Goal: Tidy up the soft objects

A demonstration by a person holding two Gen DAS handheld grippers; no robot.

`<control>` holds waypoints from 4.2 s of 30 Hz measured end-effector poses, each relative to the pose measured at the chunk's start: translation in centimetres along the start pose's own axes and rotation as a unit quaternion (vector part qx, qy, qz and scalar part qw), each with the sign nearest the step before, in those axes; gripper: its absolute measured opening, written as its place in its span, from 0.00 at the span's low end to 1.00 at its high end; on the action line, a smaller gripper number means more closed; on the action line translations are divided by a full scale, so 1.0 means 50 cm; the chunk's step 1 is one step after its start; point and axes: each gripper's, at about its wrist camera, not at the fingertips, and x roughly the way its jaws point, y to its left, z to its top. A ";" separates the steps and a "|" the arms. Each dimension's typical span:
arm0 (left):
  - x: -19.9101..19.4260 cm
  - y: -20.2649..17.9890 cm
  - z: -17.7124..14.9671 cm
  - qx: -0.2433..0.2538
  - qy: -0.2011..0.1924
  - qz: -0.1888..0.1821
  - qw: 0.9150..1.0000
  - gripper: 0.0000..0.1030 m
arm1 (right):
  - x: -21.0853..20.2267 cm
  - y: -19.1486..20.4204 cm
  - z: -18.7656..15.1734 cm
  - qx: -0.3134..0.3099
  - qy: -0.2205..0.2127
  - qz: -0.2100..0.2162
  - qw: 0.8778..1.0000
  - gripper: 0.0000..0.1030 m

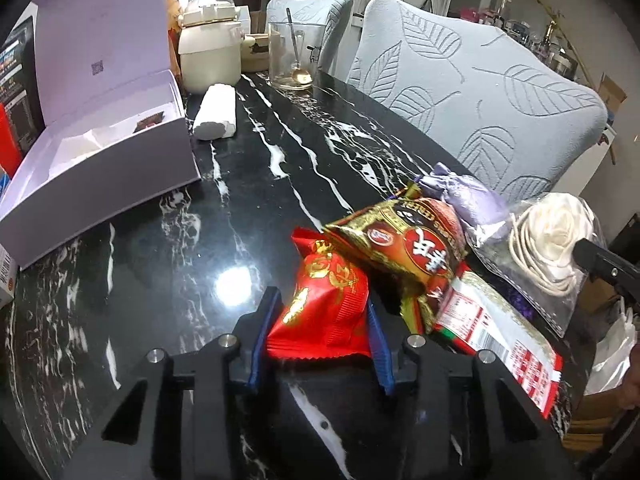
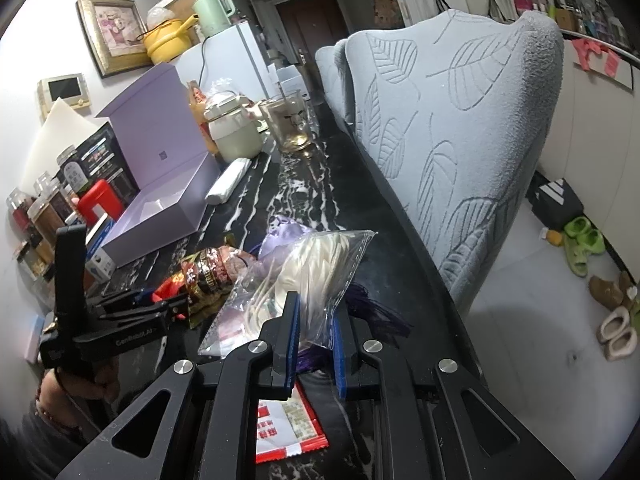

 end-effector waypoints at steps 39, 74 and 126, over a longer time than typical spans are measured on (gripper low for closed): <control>-0.333 0.164 -0.077 -0.082 -0.129 0.059 0.986 0.34 | -0.008 0.259 -0.009 -0.084 -0.013 0.126 0.988 0.14; -0.311 0.385 0.218 -0.093 -0.231 0.109 0.962 0.34 | 0.194 0.507 0.334 -0.158 -0.084 0.179 0.968 0.14; -0.190 0.250 -0.038 -0.087 -0.030 0.122 0.988 1.00 | 0.069 0.312 0.052 -0.098 -0.001 0.085 0.992 0.14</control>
